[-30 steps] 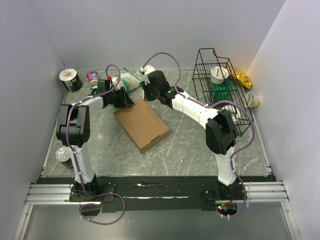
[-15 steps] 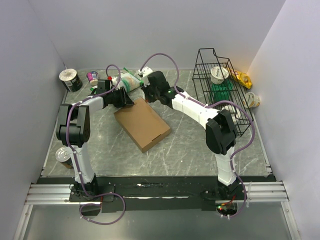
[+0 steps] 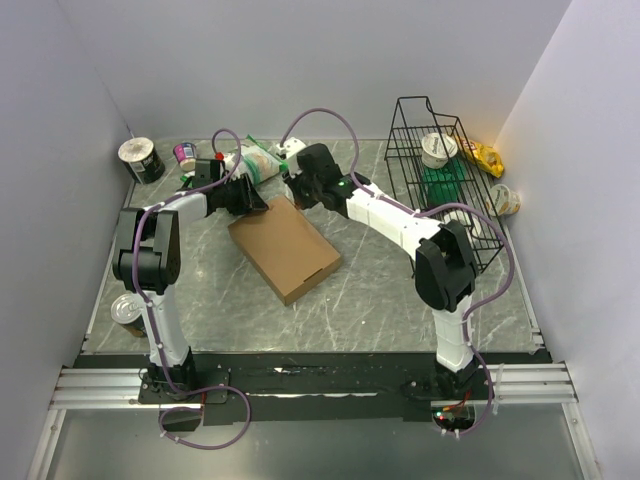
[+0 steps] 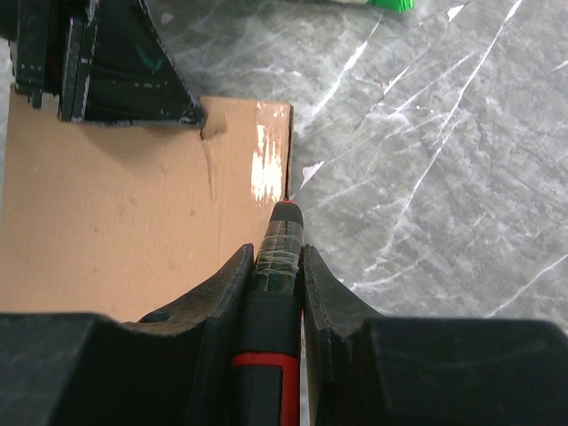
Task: Unpack the express box
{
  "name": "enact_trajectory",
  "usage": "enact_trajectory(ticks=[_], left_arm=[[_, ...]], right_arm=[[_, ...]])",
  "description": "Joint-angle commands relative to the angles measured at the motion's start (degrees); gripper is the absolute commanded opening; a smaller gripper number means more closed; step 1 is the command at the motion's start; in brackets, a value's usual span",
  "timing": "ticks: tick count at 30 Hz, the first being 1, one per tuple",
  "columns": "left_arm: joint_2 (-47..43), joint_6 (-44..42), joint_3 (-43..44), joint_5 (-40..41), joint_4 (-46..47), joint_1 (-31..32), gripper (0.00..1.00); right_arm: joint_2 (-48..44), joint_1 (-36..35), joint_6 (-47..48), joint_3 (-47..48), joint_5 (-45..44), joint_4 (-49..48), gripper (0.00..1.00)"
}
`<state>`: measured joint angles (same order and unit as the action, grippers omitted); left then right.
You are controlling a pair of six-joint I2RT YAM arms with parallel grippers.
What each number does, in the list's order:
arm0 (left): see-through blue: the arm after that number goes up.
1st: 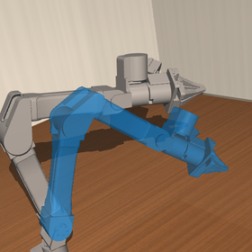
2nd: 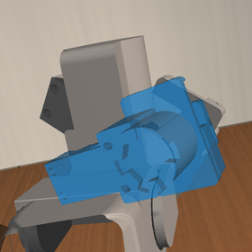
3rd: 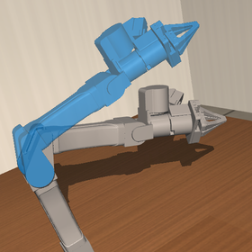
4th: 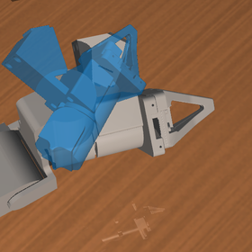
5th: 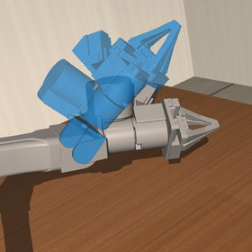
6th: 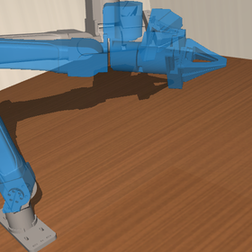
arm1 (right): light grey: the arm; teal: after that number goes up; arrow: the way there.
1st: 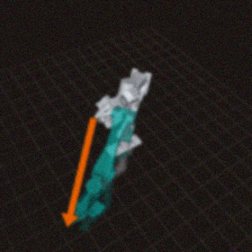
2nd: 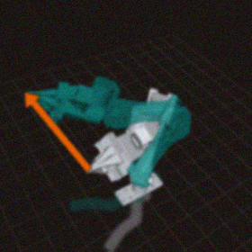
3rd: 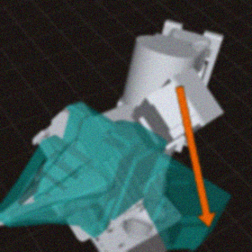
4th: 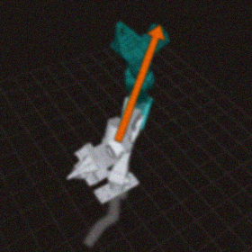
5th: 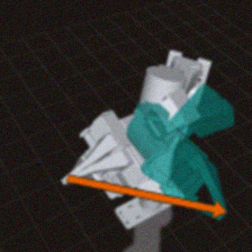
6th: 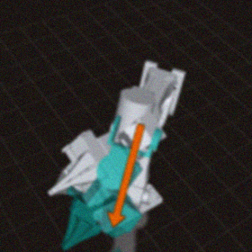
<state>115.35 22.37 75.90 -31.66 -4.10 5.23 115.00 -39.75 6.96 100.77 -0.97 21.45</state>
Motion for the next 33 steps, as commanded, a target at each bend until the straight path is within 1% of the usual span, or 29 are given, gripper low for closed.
enact_trajectory(ticks=[1,16,20,21,26,33], left_arm=[[4.4,-1.1,-0.3,11.1,-3.1,-0.1,0.4],[4.4,-1.6,0.4,12.1,-3.7,0.2,0.39],[4.5,-1.8,0.8,12.3,-3.8,0.4,0.39],[4.5,-1.8,0.8,12.3,-3.9,0.4,0.39],[4.6,-1.8,1.1,12.4,-4.2,0.6,0.39],[5.1,-2.2,1.9,13.0,-4.7,1.1,0.39]], right_arm=[[-4.7,-0.2,1.0,0.0,0.6,7.7,0.0],[-10.3,-0.2,1.4,-4.9,0.7,12.1,0.0],[-11.3,-0.2,1.6,-5.4,0.6,13.3,0.0],[-11.8,-0.2,1.7,-5.6,2.2,14.0,0.0],[-12.0,-0.2,1.9,-5.0,3.5,17.4,0.0],[-12.6,-0.1,2.1,-4.8,4.0,20.8,0.0]])
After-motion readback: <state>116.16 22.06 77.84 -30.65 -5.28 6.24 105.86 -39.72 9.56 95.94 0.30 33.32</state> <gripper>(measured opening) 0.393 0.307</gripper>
